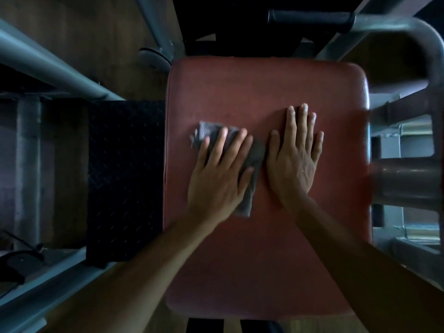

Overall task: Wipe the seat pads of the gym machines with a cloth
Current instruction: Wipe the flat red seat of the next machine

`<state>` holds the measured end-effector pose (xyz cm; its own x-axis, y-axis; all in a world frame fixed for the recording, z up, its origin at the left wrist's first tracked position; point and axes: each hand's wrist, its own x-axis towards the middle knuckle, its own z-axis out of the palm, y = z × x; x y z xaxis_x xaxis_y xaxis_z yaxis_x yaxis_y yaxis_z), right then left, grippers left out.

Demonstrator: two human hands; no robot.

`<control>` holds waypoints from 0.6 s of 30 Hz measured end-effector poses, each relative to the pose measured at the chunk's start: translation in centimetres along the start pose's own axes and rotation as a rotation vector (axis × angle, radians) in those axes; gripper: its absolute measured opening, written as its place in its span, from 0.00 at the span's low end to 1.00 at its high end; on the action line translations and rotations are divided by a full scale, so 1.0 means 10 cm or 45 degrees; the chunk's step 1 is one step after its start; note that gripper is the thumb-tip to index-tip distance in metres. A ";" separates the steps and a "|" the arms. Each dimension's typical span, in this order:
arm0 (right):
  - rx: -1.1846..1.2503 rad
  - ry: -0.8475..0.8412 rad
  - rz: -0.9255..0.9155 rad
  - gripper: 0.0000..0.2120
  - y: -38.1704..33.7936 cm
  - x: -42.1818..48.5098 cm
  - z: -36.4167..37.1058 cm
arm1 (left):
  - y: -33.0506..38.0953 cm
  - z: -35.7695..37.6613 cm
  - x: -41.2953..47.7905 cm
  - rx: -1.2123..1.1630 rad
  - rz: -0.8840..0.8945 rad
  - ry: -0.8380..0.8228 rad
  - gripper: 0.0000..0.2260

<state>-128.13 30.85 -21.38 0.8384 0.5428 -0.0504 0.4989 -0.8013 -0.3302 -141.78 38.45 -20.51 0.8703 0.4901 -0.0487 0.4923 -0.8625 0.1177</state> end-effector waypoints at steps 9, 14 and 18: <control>0.032 -0.009 -0.023 0.27 0.04 0.00 -0.02 | -0.34 -0.05 0.24 -0.054 -0.422 0.141 0.25; -0.005 0.003 -0.023 0.27 0.02 0.00 -0.02 | 0.02 -0.08 -0.71 -0.009 -0.337 -0.102 0.26; -0.009 0.008 -0.026 0.27 0.03 -0.01 0.00 | -0.20 -0.06 -0.31 -0.008 -0.190 -0.014 0.25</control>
<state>-128.07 30.52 -21.47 0.8294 0.5574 -0.0376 0.5174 -0.7919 -0.3243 -145.48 38.72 -20.05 0.7875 0.6114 -0.0771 0.6162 -0.7792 0.1145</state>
